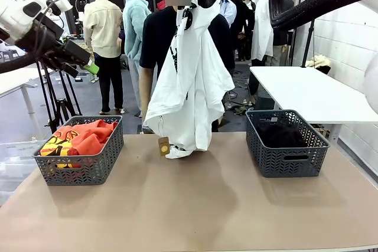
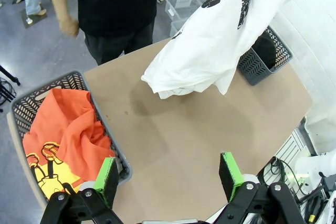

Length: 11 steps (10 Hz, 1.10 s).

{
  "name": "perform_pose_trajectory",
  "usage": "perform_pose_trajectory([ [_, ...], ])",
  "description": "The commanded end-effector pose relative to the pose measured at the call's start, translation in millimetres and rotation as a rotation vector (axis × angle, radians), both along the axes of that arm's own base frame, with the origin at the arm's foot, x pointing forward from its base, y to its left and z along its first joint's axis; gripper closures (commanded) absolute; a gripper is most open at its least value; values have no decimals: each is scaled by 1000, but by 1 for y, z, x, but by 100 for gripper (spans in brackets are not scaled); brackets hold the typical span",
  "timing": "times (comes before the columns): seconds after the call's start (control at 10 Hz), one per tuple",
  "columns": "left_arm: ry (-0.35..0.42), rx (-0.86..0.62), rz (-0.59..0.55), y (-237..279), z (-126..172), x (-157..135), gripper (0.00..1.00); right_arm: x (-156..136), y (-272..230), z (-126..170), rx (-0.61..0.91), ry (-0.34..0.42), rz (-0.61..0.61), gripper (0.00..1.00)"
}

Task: Sort the tops and bottoms.
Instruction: Sort the clothes according to human instructions.

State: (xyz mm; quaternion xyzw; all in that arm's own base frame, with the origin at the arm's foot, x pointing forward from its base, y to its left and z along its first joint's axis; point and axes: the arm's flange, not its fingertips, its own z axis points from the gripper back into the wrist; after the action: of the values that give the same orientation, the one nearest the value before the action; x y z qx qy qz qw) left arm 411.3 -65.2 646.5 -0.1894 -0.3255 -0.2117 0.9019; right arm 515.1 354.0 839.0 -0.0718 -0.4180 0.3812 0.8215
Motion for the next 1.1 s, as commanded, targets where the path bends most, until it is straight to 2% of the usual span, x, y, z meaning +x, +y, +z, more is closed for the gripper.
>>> perform_pose_trajectory([
  [0.0, -3, -7, 16, -1, 0, 0, 0, -2, 0, 2, 22, -10, -9, 100],
  [1.0, -3, -7, 16, -1, 0, 0, 0, -2, 0, 2, 22, -10, -9, 100],
])
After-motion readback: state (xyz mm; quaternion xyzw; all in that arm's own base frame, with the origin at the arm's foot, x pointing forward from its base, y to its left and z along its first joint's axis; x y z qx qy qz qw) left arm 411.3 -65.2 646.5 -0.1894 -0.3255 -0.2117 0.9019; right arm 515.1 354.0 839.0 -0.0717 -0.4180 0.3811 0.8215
